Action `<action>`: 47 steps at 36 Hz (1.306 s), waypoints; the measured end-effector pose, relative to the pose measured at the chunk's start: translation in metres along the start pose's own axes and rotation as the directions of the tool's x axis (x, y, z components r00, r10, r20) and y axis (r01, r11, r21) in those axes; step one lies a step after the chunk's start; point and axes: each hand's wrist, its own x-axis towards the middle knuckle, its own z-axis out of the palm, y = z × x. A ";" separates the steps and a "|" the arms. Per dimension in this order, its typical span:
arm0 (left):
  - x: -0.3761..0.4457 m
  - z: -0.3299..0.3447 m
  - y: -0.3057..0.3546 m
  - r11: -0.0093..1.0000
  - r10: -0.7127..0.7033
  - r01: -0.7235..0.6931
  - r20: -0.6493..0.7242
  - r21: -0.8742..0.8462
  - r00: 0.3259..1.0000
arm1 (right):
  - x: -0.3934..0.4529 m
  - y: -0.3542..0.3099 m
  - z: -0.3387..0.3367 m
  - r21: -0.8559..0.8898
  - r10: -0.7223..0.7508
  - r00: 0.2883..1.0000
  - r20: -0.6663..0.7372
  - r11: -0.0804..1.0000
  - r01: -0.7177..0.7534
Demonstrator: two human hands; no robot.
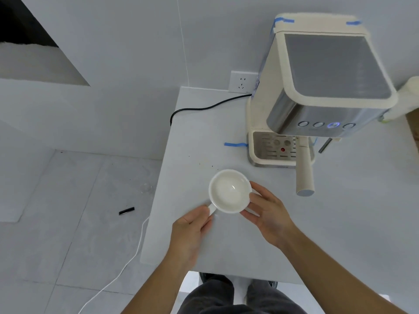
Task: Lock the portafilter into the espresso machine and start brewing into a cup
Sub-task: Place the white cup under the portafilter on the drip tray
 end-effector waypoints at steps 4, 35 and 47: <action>0.001 0.015 -0.002 0.995 -0.010 0.008 0.020 0.099 1.000 | -0.008 -0.002 -0.019 0.047 -0.020 1.000 -0.009 0.999 0.021; 0.012 0.126 -0.024 0.996 -0.054 0.042 0.148 0.083 0.988 | -0.011 -0.041 -0.130 0.211 -0.032 0.992 -0.123 0.976 0.058; 0.033 0.154 0.000 0.998 -0.055 0.056 0.121 -0.006 0.991 | 0.006 -0.075 -0.126 0.230 -0.097 0.994 -0.052 0.967 0.107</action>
